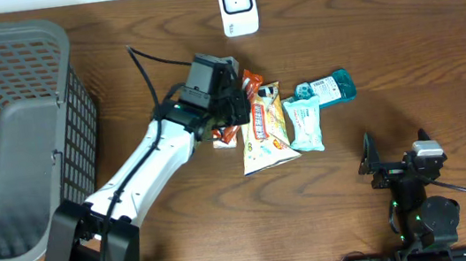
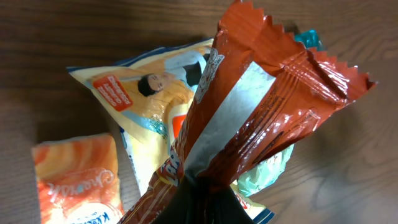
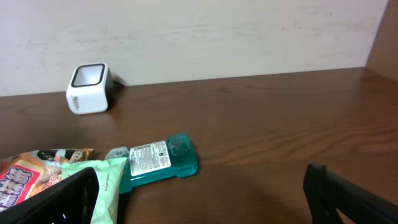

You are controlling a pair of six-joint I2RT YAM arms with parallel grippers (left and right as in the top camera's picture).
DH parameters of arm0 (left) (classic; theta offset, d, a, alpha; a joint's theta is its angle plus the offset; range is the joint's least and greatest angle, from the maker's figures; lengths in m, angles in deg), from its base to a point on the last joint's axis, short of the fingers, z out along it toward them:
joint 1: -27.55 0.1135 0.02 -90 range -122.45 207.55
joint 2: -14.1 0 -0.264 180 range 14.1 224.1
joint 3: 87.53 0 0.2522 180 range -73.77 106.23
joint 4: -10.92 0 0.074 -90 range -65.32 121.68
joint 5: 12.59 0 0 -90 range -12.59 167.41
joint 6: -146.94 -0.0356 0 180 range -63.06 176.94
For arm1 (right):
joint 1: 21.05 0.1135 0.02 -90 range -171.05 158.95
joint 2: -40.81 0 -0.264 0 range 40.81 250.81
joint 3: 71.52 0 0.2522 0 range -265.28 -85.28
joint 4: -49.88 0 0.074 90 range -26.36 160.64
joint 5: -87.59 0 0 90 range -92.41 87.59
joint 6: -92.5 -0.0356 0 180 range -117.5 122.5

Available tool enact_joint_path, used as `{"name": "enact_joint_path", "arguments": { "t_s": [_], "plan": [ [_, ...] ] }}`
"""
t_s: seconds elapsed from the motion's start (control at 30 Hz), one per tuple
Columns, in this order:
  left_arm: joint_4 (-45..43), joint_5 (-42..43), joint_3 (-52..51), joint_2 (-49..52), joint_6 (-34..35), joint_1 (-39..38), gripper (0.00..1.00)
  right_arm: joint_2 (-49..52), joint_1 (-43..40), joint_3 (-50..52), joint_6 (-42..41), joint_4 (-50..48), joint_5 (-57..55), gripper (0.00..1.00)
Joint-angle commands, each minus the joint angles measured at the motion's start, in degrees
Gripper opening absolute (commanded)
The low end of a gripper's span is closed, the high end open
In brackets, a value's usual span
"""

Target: Scan the item barcode

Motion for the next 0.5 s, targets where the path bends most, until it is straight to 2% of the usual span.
{"name": "enact_joint_path", "arguments": {
  "t_s": [0.0, 0.17, 0.47],
  "plan": [
    [0.1, -4.7, 0.7, -0.2, 1.1, -2.4, 0.07, 0.0, -0.2, 0.1, 0.7, 0.2, 0.0, 0.99],
    [-0.3, -11.3, 0.7, 1.7, 1.1, -5.9, 0.07, 0.0, -0.2, 0.1, 0.7, 0.2, 0.0, 0.99],
    [-2.2, -12.1, 0.7, 7.0, 5.9, -8.4, 0.07, 0.0, -0.2, 0.1, 0.7, 0.2, 0.0, 0.99]
  ]
}}
